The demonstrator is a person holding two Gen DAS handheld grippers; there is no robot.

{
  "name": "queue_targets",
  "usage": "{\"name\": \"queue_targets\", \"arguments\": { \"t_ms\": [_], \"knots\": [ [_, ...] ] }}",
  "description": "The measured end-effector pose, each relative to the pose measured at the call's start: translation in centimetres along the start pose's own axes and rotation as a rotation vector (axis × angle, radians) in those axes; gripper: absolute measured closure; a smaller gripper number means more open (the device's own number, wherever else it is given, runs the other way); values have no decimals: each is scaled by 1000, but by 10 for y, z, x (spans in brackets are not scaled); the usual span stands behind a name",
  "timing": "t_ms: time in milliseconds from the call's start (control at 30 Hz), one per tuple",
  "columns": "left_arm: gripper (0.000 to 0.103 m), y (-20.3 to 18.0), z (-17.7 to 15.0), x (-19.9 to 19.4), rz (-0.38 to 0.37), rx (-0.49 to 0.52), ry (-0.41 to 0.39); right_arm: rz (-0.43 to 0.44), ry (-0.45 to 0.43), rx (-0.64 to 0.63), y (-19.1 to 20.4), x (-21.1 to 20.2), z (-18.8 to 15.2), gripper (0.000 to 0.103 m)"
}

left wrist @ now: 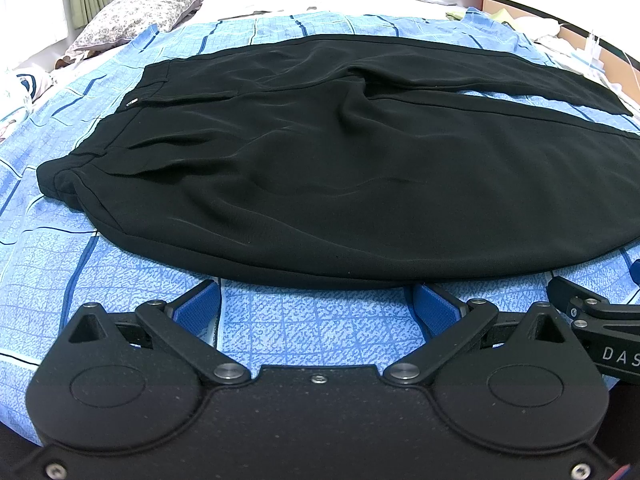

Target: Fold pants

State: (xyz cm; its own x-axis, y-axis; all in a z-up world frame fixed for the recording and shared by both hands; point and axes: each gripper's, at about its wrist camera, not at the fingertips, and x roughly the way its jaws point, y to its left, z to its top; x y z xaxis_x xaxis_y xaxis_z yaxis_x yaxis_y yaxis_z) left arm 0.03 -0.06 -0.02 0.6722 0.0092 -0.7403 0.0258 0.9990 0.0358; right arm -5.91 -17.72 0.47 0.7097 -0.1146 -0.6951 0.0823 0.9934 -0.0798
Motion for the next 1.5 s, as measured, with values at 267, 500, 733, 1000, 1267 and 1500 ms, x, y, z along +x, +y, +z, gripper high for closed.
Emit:
{"name": "queue_targets", "arguments": {
  "t_ms": [267,500,733,1000,1267,1500],
  "knots": [
    [0,0,0,0,1,2,-2,1,-5,3,-1,0,-1,0],
    [0,2,0,0,-1,3,-11,12,-20,1,-1,-2,-3,0],
    [0,4,-2,-2,-9,13,-3,-9,-34,14,0,-1,-6,0],
    [7,23,61,-28,-125,-9,3,78,-51,61,-27,-13,49,0],
    [0,55,175,-22,-48,-63,-117,-34,-187,149,-106,14,162,0],
    [0,85,266,61,55,-312,-19,-121,-126,348,-160,91,261,0]
  ]
}}
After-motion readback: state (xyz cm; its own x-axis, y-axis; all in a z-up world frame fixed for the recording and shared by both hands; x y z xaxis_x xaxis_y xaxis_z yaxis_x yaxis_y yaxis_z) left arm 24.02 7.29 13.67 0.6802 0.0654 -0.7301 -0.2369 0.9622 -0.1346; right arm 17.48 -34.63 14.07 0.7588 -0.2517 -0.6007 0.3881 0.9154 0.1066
